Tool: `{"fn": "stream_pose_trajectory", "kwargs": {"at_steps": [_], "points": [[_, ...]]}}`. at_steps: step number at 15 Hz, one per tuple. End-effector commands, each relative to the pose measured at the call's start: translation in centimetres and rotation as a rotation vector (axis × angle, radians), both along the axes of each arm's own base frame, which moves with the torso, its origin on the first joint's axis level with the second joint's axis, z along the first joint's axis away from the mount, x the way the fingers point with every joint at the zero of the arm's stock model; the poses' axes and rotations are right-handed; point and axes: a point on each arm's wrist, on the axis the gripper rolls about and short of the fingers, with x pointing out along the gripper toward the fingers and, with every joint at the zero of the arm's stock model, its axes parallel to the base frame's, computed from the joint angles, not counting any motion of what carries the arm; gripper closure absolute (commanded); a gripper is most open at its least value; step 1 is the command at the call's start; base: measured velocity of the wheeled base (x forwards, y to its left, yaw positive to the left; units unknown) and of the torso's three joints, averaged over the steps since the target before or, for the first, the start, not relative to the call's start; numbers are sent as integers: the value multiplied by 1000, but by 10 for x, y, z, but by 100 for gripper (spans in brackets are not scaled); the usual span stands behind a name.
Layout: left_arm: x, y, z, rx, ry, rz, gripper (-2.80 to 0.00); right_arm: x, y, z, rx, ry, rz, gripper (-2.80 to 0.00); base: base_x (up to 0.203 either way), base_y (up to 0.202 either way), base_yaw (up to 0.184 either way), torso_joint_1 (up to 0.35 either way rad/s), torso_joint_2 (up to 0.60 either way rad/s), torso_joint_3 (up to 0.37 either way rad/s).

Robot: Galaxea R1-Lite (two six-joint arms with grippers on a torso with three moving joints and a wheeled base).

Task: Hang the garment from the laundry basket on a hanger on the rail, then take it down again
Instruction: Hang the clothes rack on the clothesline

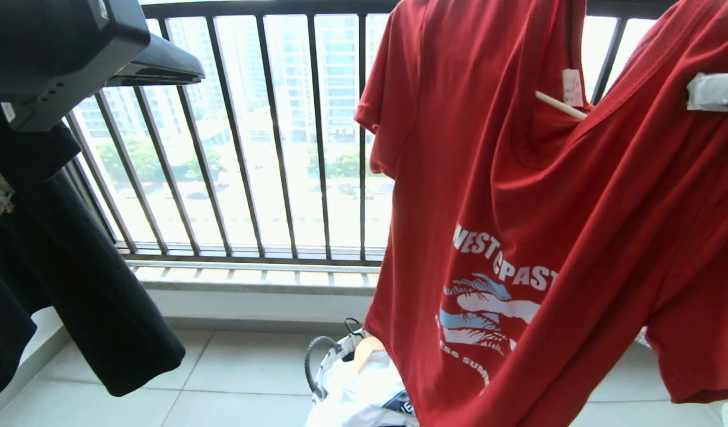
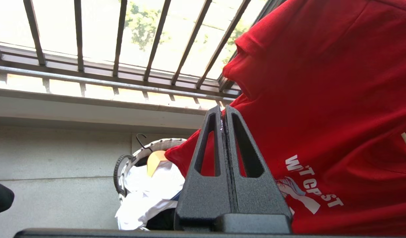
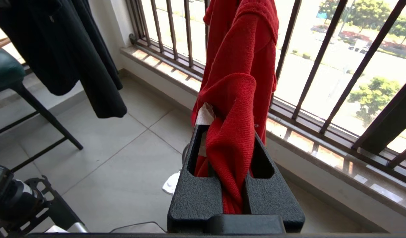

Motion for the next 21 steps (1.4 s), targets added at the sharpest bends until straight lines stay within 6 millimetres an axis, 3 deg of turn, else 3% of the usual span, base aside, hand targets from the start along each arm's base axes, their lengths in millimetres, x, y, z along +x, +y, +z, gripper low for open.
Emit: {"fn": "stream_pose_trajectory", "kwargs": {"at_steps": [1,8,16,21], "points": [[6,-1,-2,5,11,10,0,-18,-18,-4,18,-21,-24,0,0,0,0,64,-333,-326],[12,3,-3,-2,21,-12,0,-36,-37,-19,22,-25,-61,0,0,0,0,113,-480,-335],[9,5,-1,-7,13,-12,0,-35,-36,-20,16,-20,-60,0,0,0,0,171,-475,-306],[6,8,0,-13,7,-12,0,-36,-37,-31,-2,3,-58,0,0,0,0,213,-512,-304]]}}
